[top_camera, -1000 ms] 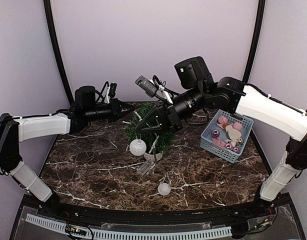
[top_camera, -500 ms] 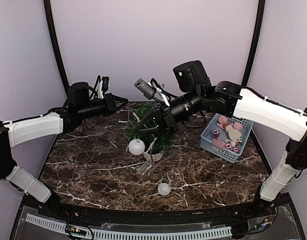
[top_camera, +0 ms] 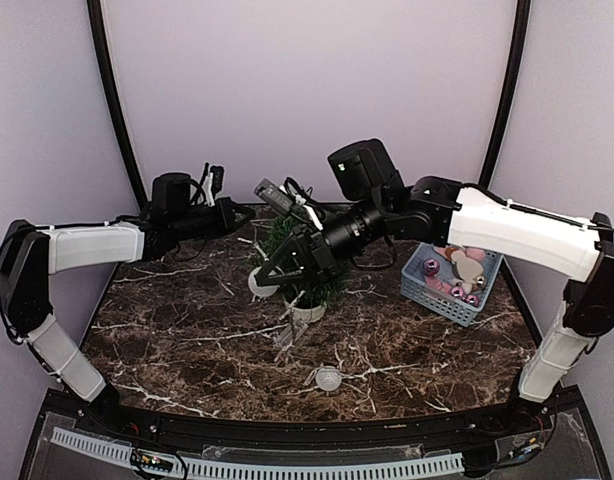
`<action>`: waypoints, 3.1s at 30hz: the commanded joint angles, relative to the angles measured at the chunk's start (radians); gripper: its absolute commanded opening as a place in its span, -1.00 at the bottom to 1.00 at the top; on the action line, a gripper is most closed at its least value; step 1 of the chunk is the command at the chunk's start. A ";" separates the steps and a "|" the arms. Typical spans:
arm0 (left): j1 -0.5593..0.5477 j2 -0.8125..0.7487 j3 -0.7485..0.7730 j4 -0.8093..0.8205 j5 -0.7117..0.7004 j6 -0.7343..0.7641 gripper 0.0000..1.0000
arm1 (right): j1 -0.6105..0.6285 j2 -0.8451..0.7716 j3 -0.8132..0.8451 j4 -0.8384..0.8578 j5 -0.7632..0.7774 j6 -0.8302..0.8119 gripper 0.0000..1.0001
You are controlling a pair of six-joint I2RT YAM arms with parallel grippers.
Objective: Decorate the small christmas tree
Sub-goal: Wrap the side of the string light in the gap of the branches.
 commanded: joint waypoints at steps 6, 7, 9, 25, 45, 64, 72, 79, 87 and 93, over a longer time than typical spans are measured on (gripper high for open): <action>0.024 0.021 -0.003 -0.001 -0.015 0.042 -1.00 | 0.018 0.008 -0.022 0.063 -0.011 0.022 -1.00; 0.024 0.013 -0.010 -0.007 -0.012 0.045 -1.00 | 0.018 0.006 -0.022 0.060 -0.011 0.021 -1.00; 0.024 0.003 -0.019 -0.027 -0.003 0.057 -1.00 | 0.018 0.001 -0.024 0.056 -0.011 0.020 -1.00; 0.018 -0.085 -0.127 -0.021 0.098 0.016 -1.00 | 0.019 -0.066 -0.107 0.071 0.037 0.043 -1.00; -0.104 -0.125 -0.135 -0.108 -0.011 0.020 -1.00 | 0.017 -0.244 -0.231 0.050 0.249 0.091 -1.00; -0.127 -0.301 -0.158 -0.212 -0.151 0.179 0.07 | -0.011 -0.357 -0.298 -0.076 0.412 0.084 -1.00; -0.127 -0.441 -0.172 -0.301 -0.293 0.272 0.34 | -0.013 -0.353 -0.362 -0.045 0.362 0.098 -1.00; -0.127 -0.518 -0.190 -0.300 -0.220 0.393 0.36 | -0.017 -0.391 -0.379 -0.078 0.403 0.106 -1.00; -0.158 -0.583 -0.231 -0.138 0.046 0.449 0.28 | -0.046 -0.437 -0.463 -0.060 0.478 0.114 -1.00; -0.269 -0.550 -0.263 -0.077 0.016 0.467 0.17 | -0.086 -0.435 -0.524 -0.010 0.455 0.136 -1.00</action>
